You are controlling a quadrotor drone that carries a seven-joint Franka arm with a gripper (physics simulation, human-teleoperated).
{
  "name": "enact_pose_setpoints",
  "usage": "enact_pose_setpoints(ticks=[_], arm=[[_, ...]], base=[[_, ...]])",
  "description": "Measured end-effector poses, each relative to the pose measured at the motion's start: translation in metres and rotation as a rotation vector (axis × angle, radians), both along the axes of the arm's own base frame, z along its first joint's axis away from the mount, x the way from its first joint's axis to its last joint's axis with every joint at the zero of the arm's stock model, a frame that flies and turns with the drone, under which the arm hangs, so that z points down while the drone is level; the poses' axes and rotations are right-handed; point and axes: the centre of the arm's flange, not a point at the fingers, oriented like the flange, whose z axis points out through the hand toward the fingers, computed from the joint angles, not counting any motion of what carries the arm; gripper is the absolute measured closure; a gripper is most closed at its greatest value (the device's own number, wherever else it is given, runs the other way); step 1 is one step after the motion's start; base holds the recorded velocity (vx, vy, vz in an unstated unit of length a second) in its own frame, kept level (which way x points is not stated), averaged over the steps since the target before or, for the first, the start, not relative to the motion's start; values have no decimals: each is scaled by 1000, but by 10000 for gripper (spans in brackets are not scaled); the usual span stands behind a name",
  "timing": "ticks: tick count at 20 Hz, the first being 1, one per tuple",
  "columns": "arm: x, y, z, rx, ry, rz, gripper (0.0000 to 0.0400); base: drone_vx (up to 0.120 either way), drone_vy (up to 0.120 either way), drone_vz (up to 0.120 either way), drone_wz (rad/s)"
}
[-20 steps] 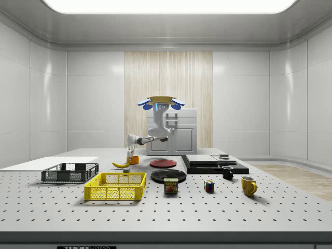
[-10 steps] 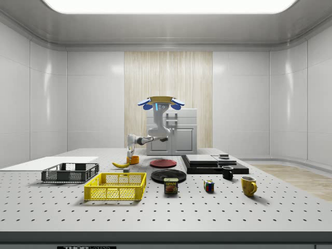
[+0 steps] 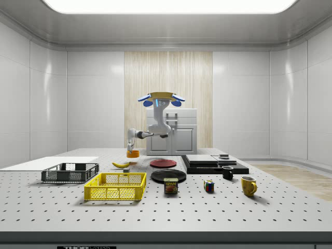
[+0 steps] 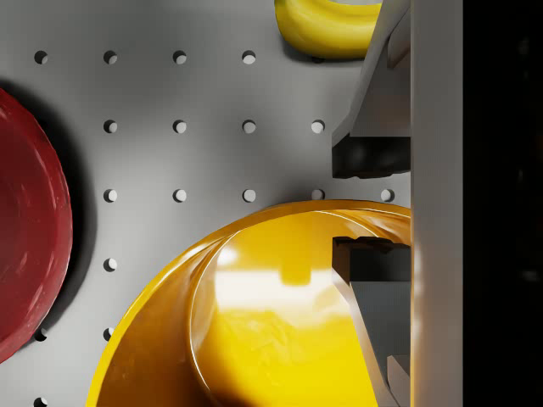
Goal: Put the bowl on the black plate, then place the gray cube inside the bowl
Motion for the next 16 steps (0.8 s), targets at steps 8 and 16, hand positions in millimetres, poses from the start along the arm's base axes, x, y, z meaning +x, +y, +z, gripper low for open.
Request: enact_pose_setpoints(ticks=[8, 16], arm=[[0, 0, -6, 0, 0, 0, 300], [0, 0, -7, 0, 0, 0, 300]], base=[[-120, 120, 80, 0], [-120, 120, 0, 0]])
